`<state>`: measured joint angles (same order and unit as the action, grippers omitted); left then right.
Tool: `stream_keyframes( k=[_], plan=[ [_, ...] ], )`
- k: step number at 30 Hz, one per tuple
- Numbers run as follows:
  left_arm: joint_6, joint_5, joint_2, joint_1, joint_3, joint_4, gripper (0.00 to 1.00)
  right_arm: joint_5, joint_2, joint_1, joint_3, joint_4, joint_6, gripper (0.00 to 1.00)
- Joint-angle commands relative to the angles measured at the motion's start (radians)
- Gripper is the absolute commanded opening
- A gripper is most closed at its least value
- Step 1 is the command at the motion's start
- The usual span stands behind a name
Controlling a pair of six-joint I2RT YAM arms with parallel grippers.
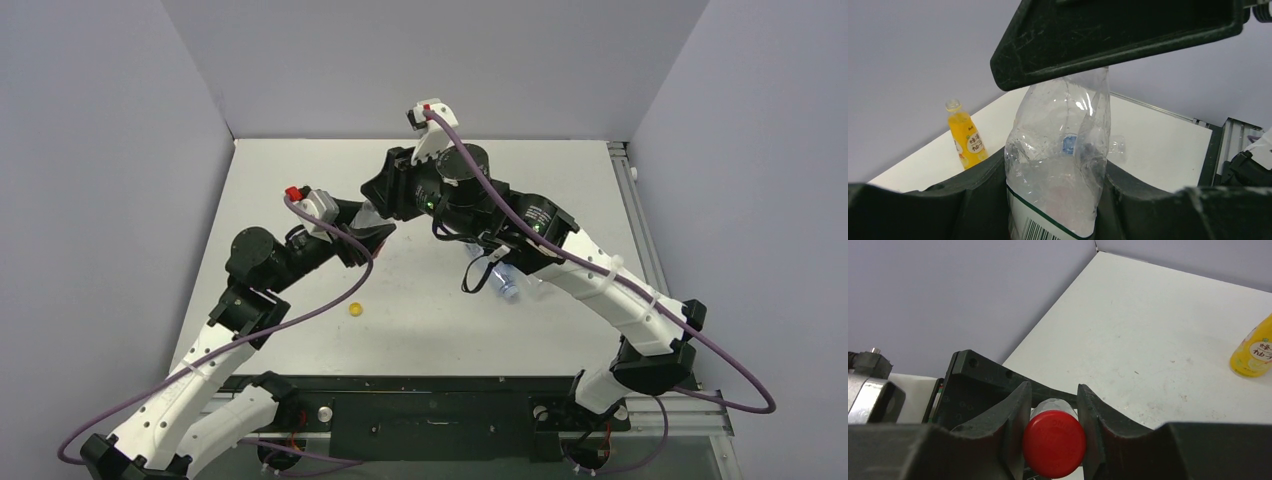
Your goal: Unscrew the bottle caps
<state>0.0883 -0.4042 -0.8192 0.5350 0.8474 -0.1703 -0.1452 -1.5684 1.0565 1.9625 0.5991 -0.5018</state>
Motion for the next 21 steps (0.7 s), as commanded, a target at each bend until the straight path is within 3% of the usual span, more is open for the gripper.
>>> stream_keyframes(
  k=[1,5,12,15,21],
  plan=[
    [0.077,0.003,0.011,-0.003,0.004,-0.032,0.19,0.082,0.125,-0.01,-0.033,-0.097,0.098,0.06],
    [0.224,-0.089,0.001,-0.006,0.016,-0.011,0.19,0.278,0.204,-0.075,-0.107,-0.19,0.163,0.0],
    [0.48,-0.347,-0.02,-0.005,0.048,-0.059,0.18,0.795,0.356,-0.225,-0.326,-0.474,0.103,0.0],
    [0.534,-0.47,-0.042,-0.004,0.063,-0.06,0.18,0.9,0.378,-0.266,-0.345,-0.535,0.087,0.0],
    [0.52,-0.537,-0.077,-0.007,0.059,-0.066,0.17,0.953,0.387,-0.298,-0.332,-0.514,0.09,0.01]
  ],
)
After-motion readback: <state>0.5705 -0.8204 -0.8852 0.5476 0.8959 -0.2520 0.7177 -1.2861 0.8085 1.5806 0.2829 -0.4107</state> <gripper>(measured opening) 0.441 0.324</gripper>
